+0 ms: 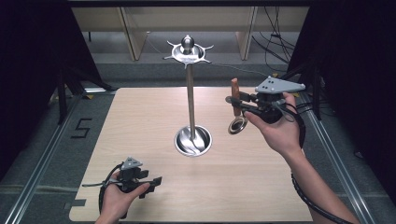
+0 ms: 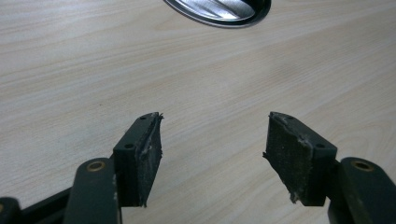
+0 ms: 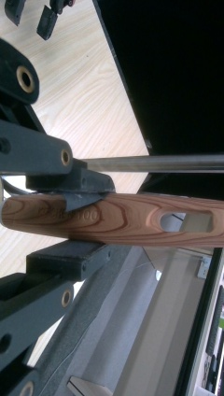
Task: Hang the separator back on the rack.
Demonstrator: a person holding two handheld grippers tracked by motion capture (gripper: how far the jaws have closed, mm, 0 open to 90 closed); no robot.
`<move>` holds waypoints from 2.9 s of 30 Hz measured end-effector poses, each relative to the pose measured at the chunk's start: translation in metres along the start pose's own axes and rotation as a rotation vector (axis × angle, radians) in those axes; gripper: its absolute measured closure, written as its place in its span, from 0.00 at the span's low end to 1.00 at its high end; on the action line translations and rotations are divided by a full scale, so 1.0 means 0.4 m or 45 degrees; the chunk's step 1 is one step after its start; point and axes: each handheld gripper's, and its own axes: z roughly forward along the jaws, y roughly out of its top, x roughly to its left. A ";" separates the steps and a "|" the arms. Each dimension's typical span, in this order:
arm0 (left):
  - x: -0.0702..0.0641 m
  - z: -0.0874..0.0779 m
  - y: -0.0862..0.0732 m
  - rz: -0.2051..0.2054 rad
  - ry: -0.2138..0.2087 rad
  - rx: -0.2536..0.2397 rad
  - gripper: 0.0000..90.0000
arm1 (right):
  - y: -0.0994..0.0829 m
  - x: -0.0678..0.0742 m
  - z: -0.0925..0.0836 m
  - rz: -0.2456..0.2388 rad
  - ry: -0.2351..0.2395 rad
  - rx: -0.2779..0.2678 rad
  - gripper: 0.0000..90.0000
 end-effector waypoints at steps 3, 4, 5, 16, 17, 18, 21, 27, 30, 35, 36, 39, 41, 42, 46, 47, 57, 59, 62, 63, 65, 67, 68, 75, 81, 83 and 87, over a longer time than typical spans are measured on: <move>0.000 0.000 0.000 -0.003 -0.001 -0.003 0.39 | 0.003 0.001 0.002 0.005 0.010 -0.001 0.76; 0.000 0.000 0.000 -0.004 -0.001 -0.003 0.39 | 0.004 0.002 0.003 0.017 0.016 0.000 0.76; 0.000 0.000 0.000 -0.003 -0.001 -0.003 0.39 | 0.005 0.002 0.002 0.014 0.012 0.001 0.76; -0.006 0.006 0.000 -0.045 0.005 -0.042 0.39 | 0.015 0.000 0.009 0.007 0.002 -0.008 0.76; -0.006 0.006 0.000 -0.045 0.005 -0.042 0.39 | 0.016 -0.001 0.009 0.006 -0.003 -0.007 0.76; -0.006 0.006 0.000 -0.045 0.005 -0.043 0.39 | 0.017 -0.002 0.011 -0.002 0.002 -0.012 0.76; -0.006 0.006 0.000 -0.044 0.004 -0.042 0.39 | 0.019 -0.001 0.013 0.009 -0.001 -0.019 0.76; -0.005 0.005 0.000 -0.045 0.003 -0.043 0.39 | 0.027 0.000 0.016 0.010 0.002 -0.024 0.76; -0.005 0.005 0.000 -0.045 0.002 -0.043 0.39 | 0.034 0.003 0.017 0.010 -0.004 -0.025 0.76; -0.005 0.005 0.000 -0.045 0.002 -0.043 0.39 | 0.045 0.006 0.022 -0.002 0.000 -0.038 0.76; -0.005 0.005 0.000 -0.045 0.002 -0.043 0.39 | 0.048 0.007 0.022 -0.003 -0.002 -0.030 0.76; -0.005 0.005 0.000 -0.045 0.001 -0.043 0.39 | 0.054 0.010 0.025 0.006 0.009 -0.036 0.76; -0.005 0.005 0.000 -0.043 0.001 -0.041 0.39 | 0.057 0.011 0.025 0.006 0.010 -0.035 0.76; -0.005 0.005 0.000 -0.042 0.001 -0.041 0.39 | 0.059 0.009 0.025 -0.011 0.000 -0.035 0.76; -0.005 0.005 0.000 -0.043 0.002 -0.040 0.39 | 0.066 0.011 0.027 -0.010 0.003 -0.045 0.76; -0.005 0.005 0.000 -0.043 0.003 -0.041 0.39 | 0.066 0.015 0.027 0.005 0.000 -0.046 0.76; -0.005 0.005 0.000 -0.044 0.001 -0.043 0.39 | 0.092 0.018 0.034 -0.017 0.017 -0.062 0.76; -0.005 0.005 0.000 -0.044 -0.001 -0.045 0.39 | 0.095 0.019 0.035 -0.021 0.019 -0.062 0.76; 0.000 0.000 0.000 -0.008 -0.009 -0.021 0.39 | 0.098 0.024 0.036 -0.009 0.026 -0.055 0.76; 0.000 0.000 0.000 -0.013 -0.012 -0.023 0.39 | 0.099 0.025 0.035 -0.010 0.021 -0.054 0.76; -0.001 0.001 0.000 -0.017 -0.015 -0.023 0.39 | 0.101 0.022 0.037 -0.030 0.027 -0.056 0.76; -0.001 0.001 0.000 -0.017 -0.016 -0.023 0.39 | 0.103 0.024 0.037 -0.020 0.027 -0.055 0.76; -0.001 0.001 0.000 -0.017 -0.015 -0.023 0.39 | 0.104 0.024 0.037 -0.013 0.024 -0.059 0.76; -0.001 0.000 0.000 -0.016 -0.011 -0.026 0.39 | 0.114 0.024 0.039 -0.031 0.025 -0.063 0.76; -0.002 0.000 0.000 -0.018 -0.011 -0.028 0.39 | 0.121 0.027 0.046 -0.034 0.043 -0.057 0.76; -0.001 0.000 0.000 -0.019 -0.015 -0.024 0.39 | 0.123 0.027 0.048 -0.040 0.036 -0.058 0.76; 0.000 -0.001 0.000 -0.017 -0.016 -0.022 0.39 | 0.128 0.028 0.054 -0.033 0.053 -0.054 0.76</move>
